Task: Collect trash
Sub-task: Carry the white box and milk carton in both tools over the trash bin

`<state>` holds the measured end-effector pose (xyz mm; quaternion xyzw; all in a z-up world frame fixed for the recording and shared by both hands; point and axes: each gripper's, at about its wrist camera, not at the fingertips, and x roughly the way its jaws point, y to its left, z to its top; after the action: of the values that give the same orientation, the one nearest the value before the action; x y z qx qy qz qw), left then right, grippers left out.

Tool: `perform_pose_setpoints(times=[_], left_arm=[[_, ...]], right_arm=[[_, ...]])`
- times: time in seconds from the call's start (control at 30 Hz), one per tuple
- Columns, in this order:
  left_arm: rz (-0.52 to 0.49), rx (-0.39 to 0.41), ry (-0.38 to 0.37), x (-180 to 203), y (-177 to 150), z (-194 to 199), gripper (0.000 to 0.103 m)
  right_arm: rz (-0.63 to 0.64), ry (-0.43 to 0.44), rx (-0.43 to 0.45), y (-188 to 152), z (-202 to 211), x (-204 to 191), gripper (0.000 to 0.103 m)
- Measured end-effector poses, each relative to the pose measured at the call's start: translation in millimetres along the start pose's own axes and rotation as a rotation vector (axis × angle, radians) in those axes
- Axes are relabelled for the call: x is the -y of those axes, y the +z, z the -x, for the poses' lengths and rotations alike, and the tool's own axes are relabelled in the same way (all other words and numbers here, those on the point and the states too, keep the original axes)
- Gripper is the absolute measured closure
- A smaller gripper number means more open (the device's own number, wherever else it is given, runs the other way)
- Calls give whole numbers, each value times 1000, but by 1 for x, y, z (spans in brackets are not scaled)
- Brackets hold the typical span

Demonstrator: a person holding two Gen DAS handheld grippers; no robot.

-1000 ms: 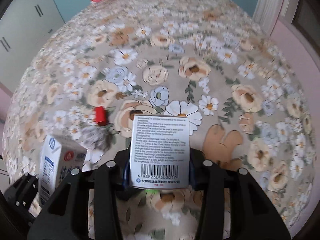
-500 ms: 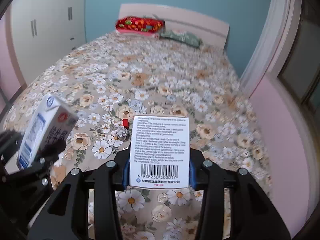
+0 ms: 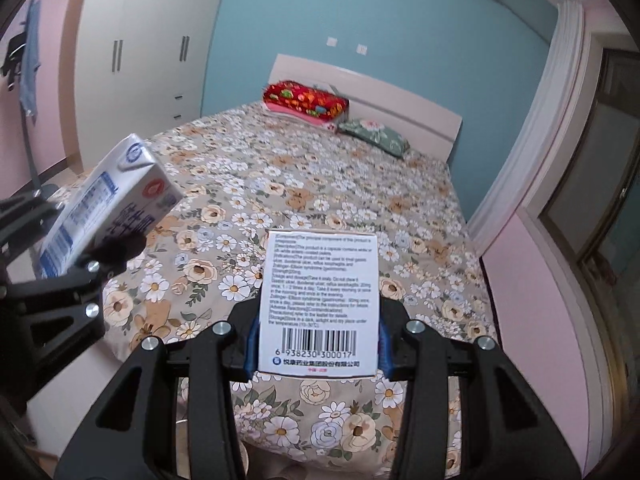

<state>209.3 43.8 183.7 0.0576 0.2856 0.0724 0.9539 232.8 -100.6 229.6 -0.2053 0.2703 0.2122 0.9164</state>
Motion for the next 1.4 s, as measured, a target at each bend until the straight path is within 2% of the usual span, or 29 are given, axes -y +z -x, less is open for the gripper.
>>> perform_pose_setpoints(times=[0.17, 0.27, 0.47, 0.87, 1.4], left_arm=[[-36, 2, -12, 3, -22, 12, 63], [-65, -14, -28, 9, -40, 11, 63], [-137, -92, -61, 25, -95, -11, 63], [-223, -275, -106, 35, -182, -53, 63], [-221, -405, -164, 47, -252, -90, 63]], right_arm=[[56, 13, 21, -29, 24, -15, 59], [66, 28, -1, -48, 20, -20, 59], [97, 65, -70, -94, -3, -35, 59], [178, 141, -205, -179, -49, -69, 59], [169, 266, -323, -253, -87, -105, 59]])
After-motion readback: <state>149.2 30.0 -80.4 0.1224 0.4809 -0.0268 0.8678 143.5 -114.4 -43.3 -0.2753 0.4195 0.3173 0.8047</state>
